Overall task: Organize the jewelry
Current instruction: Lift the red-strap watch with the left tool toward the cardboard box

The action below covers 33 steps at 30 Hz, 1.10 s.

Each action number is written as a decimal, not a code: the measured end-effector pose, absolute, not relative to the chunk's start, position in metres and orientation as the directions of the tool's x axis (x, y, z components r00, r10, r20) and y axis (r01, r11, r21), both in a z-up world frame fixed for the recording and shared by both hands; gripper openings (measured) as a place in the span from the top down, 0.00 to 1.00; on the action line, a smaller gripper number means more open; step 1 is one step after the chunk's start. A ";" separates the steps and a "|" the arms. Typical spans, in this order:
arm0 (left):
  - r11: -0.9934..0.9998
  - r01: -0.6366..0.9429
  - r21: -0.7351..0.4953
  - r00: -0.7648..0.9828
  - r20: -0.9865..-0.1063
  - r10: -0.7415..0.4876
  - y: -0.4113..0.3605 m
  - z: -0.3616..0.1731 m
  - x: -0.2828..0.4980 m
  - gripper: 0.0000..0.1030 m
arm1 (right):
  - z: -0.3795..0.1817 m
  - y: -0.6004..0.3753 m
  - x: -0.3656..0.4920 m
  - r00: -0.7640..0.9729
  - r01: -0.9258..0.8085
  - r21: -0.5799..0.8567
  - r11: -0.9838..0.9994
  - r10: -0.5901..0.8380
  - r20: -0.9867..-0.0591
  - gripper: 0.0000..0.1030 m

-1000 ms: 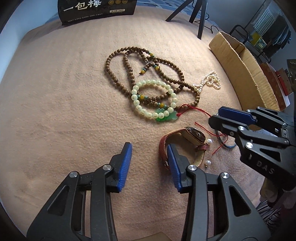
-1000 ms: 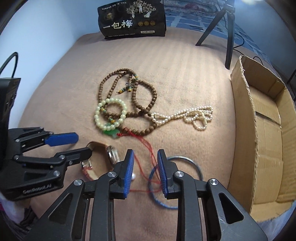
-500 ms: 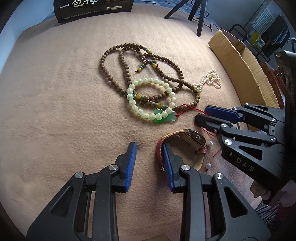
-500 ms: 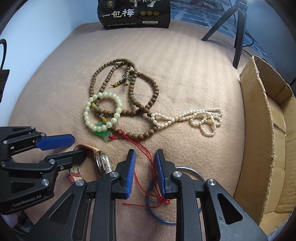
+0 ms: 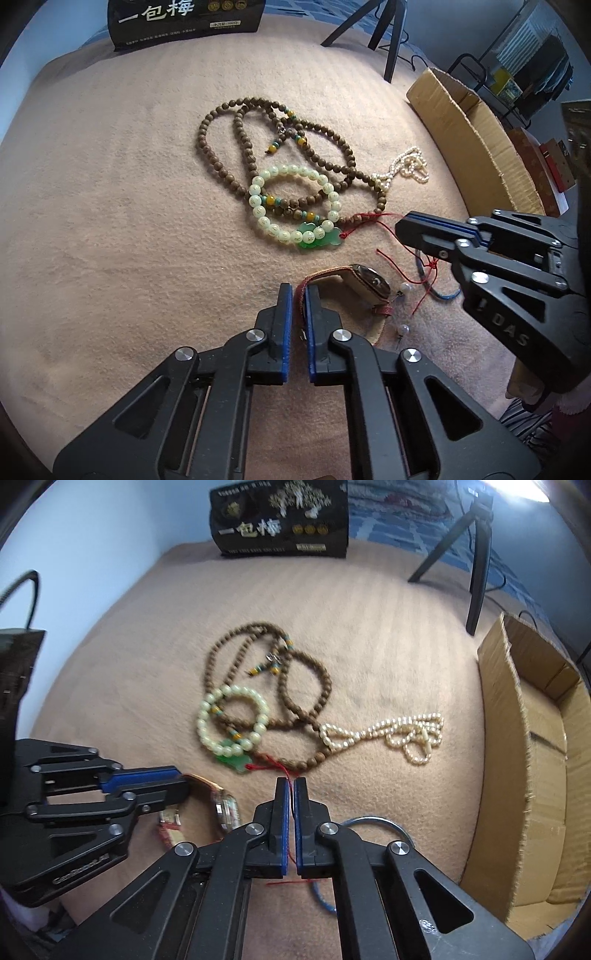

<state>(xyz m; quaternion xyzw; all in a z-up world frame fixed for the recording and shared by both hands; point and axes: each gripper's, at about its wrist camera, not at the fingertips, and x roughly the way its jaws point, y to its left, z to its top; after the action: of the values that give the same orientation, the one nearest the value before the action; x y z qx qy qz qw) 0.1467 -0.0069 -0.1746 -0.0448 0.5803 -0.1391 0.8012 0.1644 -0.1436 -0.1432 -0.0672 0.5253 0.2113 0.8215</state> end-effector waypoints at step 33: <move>0.966 0.166 -0.195 0.284 -0.929 -0.237 -0.009 -0.190 0.147 0.82 | -0.171 -0.152 0.177 0.291 -0.442 0.092 0.892 0.240 -0.926 0.72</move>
<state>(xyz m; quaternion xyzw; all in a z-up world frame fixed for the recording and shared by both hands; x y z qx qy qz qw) 0.1471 -0.0086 -0.1896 -0.0301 0.5851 -0.1259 0.8006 0.1765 -0.1523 -0.1713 -0.0910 0.5560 0.2135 0.7981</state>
